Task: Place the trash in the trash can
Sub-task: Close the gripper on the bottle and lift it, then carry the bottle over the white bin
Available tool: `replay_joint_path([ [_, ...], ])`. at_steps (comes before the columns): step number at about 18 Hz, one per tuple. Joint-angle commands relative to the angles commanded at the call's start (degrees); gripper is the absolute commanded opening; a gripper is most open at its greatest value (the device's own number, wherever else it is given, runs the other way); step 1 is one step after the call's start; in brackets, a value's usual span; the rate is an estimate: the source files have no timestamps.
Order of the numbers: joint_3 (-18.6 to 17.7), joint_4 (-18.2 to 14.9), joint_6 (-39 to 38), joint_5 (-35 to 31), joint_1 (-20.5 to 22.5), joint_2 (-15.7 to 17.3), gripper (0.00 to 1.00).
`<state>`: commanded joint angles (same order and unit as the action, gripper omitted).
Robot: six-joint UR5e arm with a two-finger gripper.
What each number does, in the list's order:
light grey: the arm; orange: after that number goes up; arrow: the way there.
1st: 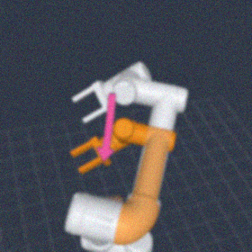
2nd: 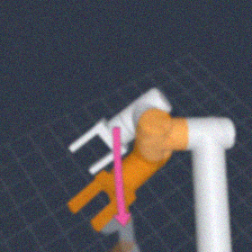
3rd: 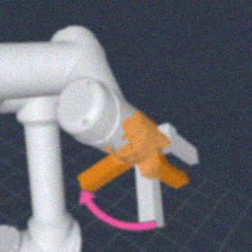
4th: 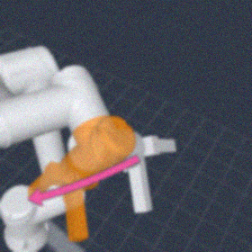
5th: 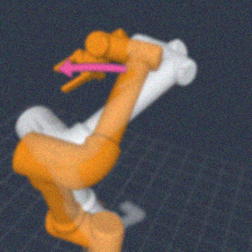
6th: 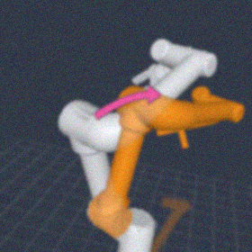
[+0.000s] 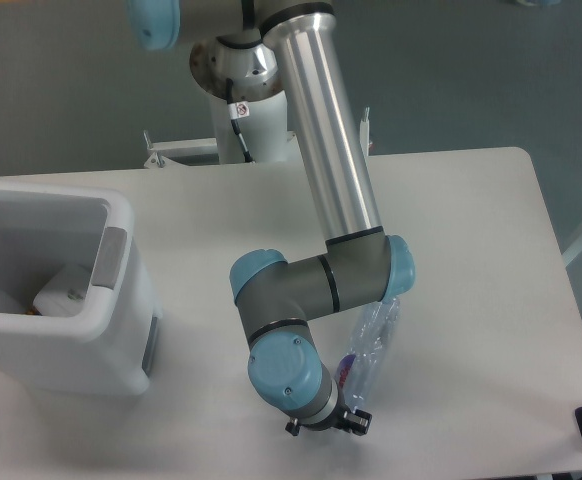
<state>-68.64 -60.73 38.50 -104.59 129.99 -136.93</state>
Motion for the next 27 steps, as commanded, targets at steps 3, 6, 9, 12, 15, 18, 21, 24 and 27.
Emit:
replay_joint_path([
  [3,0.1,-0.1,-0.3,0.2,-0.1,0.4,0.24],
  [6,0.2,-0.2,0.0,0.5,-0.1,1.2,0.21],
  [9,0.4,-0.2,0.2,2.1,0.1,2.2,0.19],
  [12,0.4,-0.2,0.3,5.7,0.8,3.9,0.18],
  [15,0.4,-0.3,0.1,11.1,2.2,5.5,0.18],
  [18,0.4,-0.3,0.0,14.9,3.3,6.7,0.18],
  [21,0.3,-0.3,0.0,18.4,4.4,7.7,0.18],
  [24,0.2,-0.3,-0.4,23.6,5.2,8.3,0.18],
  [27,0.1,-0.3,-1.8,29.7,6.6,10.4,0.18],
])
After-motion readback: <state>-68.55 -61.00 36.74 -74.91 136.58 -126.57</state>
